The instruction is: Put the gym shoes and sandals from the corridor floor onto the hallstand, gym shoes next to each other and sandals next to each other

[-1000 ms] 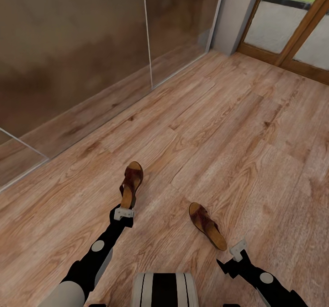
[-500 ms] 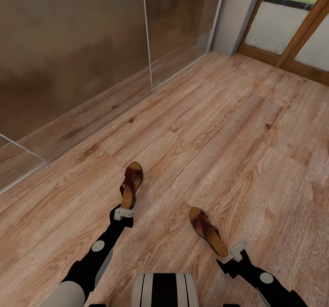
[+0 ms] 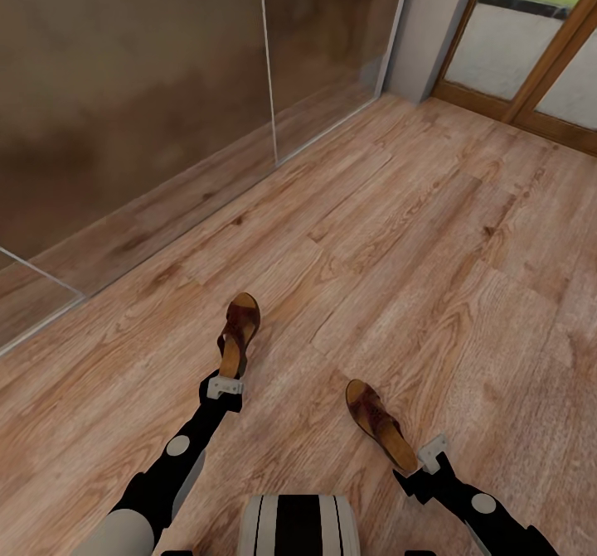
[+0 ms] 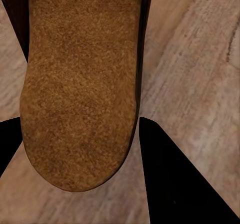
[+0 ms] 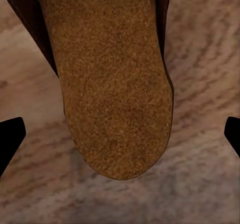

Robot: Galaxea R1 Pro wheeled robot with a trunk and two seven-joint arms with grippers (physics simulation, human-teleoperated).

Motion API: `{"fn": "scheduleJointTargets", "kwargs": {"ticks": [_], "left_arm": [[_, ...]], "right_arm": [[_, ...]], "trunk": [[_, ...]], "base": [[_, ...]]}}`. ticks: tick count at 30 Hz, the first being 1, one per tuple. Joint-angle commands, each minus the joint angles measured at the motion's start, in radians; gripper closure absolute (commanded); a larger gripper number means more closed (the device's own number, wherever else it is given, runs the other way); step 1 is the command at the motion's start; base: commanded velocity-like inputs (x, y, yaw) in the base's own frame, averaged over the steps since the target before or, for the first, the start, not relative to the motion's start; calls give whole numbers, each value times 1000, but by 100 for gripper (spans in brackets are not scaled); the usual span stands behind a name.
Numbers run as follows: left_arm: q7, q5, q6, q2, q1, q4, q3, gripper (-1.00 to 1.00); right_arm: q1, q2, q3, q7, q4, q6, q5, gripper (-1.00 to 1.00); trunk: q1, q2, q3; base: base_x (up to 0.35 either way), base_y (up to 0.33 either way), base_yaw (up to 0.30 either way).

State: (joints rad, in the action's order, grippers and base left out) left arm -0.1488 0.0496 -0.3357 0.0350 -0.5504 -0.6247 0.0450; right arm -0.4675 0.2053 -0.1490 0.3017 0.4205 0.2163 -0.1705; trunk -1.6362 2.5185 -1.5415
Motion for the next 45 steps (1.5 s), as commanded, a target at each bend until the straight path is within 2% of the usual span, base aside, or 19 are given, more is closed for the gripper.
{"fn": "scheduleJointTargets", "kwargs": {"ticks": [1,6,10,14,18,45], "left_arm": [[-2,9,-3,0,0,0,-2,100],[-3,6,-4,-2,0,0,-1,100],[-3,6,-5,0,0,-1,-2,100],[-3,7,-5,0,0,0,-2,100],[-3,8,-5,0,0,0,-2,100],[-2,10,-3,1,0,0,-3,100]], "right_arm": [[0,0,0,0,0,5,-10,-100],[0,0,0,0,0,5,-10,-100],[0,0,0,-1,0,5,-10,-100],[0,0,0,-1,0,5,-10,-100],[0,0,0,0,0,5,-10,-100],[0,0,1,-1,0,5,-10,-100]], "trunk": [[0,0,0],[0,0,-1],[-2,1,-19],[-2,1,-22],[-3,2,-38],[-3,2,-38]], "base": [[4,2,0],[1,1,0],[0,0,0],[0,0,0],[0,0,0],[30,9,0]]}}
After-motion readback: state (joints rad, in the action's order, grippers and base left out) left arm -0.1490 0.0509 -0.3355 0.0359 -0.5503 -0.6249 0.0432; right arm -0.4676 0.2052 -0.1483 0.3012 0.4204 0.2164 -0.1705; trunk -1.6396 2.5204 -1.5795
